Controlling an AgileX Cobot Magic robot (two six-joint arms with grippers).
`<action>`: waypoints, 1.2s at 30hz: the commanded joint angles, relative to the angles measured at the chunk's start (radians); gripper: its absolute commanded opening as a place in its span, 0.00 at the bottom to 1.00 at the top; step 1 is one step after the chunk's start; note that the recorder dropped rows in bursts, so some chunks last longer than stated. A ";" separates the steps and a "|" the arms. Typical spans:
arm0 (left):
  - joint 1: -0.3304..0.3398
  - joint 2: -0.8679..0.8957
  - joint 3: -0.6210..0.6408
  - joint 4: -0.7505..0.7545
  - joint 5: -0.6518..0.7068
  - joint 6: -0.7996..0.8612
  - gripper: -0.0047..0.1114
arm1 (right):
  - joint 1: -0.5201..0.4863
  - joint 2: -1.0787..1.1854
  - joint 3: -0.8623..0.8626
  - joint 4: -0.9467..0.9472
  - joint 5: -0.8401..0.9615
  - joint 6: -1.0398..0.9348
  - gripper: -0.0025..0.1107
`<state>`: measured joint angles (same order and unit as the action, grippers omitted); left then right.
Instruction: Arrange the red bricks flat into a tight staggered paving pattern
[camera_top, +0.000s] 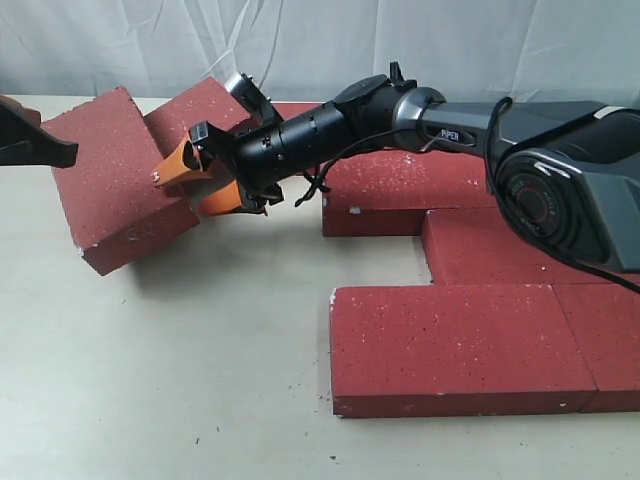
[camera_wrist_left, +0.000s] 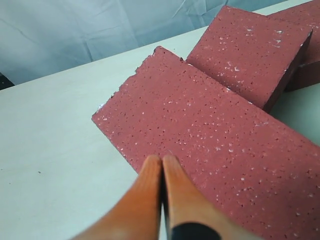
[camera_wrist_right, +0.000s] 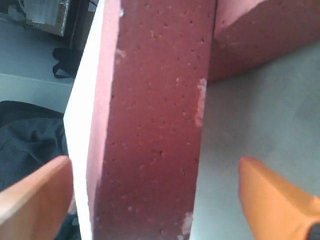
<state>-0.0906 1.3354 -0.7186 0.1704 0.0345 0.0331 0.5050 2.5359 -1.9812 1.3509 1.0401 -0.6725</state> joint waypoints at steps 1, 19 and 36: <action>0.005 0.003 0.003 -0.011 -0.012 -0.007 0.04 | 0.013 0.007 -0.007 0.001 0.000 -0.005 0.76; 0.005 0.003 0.003 -0.016 -0.016 -0.007 0.04 | 0.045 0.023 -0.007 0.028 0.020 -0.010 0.76; 0.005 0.003 0.003 -0.016 -0.016 -0.007 0.04 | 0.054 0.023 -0.007 0.046 0.053 -0.013 0.35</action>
<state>-0.0906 1.3354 -0.7186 0.1639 0.0283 0.0331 0.5588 2.5605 -1.9836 1.3890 1.0745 -0.6745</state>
